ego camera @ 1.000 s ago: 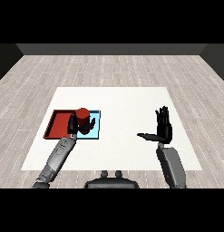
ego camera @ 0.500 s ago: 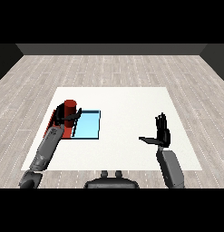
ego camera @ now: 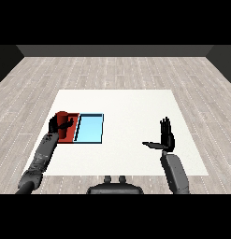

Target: Pick the red can and put it in the red box

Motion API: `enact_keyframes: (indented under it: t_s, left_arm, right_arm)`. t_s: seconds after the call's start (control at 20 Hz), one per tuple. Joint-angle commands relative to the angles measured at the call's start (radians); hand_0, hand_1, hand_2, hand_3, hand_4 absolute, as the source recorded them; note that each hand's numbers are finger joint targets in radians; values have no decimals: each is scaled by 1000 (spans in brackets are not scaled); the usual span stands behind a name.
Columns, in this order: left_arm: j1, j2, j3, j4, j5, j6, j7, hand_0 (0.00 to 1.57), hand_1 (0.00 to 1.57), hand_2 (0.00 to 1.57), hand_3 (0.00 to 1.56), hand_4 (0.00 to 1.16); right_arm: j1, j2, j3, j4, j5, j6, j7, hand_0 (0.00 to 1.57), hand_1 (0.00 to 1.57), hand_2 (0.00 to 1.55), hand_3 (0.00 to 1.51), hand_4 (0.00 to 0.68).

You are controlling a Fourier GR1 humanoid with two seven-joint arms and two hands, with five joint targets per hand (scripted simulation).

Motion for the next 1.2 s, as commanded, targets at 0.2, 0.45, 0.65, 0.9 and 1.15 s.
enact_keyframes:
  t_s: [0.2, 0.45, 0.65, 0.9, 1.15]
  left_arm:
    - [-103, 11, 22, 387, -72, 50, 32, 697, 697, 753, 825, 826]
    - [-166, 3, 28, 509, -93, 67, 78, 798, 798, 749, 0, 709]
    - [-156, 37, 58, 527, -63, -89, 27, 714, 714, 696, 0, 505]
    - [-226, 62, -69, 601, -199, -123, 162, 0, 0, 0, 0, 0]
    - [-250, 39, -27, 601, -161, -105, 211, 0, 0, 0, 0, 0]
  right_arm:
    - [48, -13, -8, -42, 18, 23, -78, 0, 0, 0, 0, 0]
    - [1, 2, -3, -48, 37, -5, -56, 0, 0, 0, 0, 0]
    - [-23, 23, 1, -33, 30, 0, -58, 0, 0, 0, 0, 0]
    - [36, 17, 8, -90, 28, 19, -72, 0, 0, 0, 0, 0]
    - [46, -8, -28, -111, -22, 67, -60, 0, 0, 0, 0, 0]
